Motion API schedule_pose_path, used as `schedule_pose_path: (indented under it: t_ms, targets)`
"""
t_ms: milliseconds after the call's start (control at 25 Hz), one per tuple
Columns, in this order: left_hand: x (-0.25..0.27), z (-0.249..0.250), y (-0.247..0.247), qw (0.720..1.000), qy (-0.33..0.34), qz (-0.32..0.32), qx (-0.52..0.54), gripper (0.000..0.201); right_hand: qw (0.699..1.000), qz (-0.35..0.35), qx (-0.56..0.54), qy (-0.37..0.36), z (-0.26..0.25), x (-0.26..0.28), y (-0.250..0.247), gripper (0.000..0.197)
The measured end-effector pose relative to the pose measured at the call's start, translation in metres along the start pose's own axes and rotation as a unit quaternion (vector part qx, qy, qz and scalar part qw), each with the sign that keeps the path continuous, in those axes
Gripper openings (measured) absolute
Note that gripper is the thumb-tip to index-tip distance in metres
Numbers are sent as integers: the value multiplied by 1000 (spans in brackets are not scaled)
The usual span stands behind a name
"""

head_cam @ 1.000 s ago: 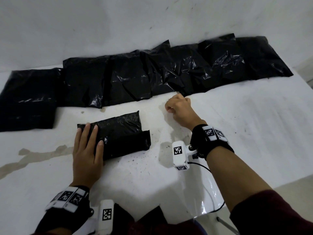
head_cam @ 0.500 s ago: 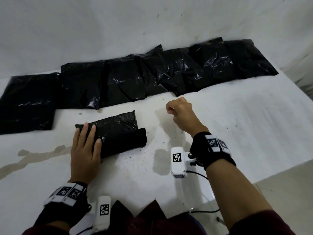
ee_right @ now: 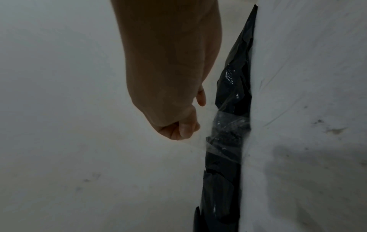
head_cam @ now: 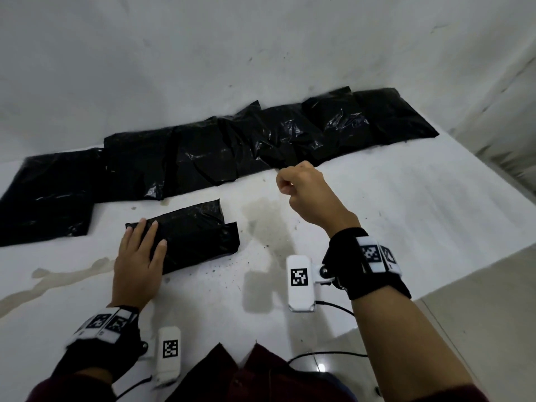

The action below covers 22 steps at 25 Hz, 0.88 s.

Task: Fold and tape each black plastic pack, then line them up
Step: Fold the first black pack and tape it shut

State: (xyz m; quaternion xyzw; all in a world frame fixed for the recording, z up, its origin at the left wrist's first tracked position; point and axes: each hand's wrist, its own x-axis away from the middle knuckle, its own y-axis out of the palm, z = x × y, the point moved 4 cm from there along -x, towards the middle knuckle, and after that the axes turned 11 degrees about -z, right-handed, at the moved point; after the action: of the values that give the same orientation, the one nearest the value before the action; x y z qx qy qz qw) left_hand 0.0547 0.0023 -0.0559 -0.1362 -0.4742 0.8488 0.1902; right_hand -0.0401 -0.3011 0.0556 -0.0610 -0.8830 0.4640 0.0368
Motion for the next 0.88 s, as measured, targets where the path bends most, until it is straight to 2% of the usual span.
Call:
schedule_pose_path:
  t_ms: [120, 200, 360, 480, 640, 880]
  targets:
    - [1, 7, -5, 1000, -19, -3, 6, 44, 1000, 9, -1, -9, -13, 8, -13, 26]
    - [-1, 11, -7, 1000, -29, -3, 4, 43, 999, 31, -3, -25, -24, 11, -29, 23]
    - [-9, 11, -9, 999, -47, 1, -25, 41, 998, 20, 12, -56, -46, 5, -58, 24]
    - [-14, 11, -13, 998, -62, 3, -33, 40, 997, 43, 21, -68, -57, 2, -73, 19]
    - [-14, 13, -14, 997, -73, 2, -12, 39, 995, 49, 21, -87, -64, -2, -77, 20]
    - [-15, 10, -14, 997, -67, 17, 34, 36, 995, 69, -14, -64, -60, -6, -79, 24]
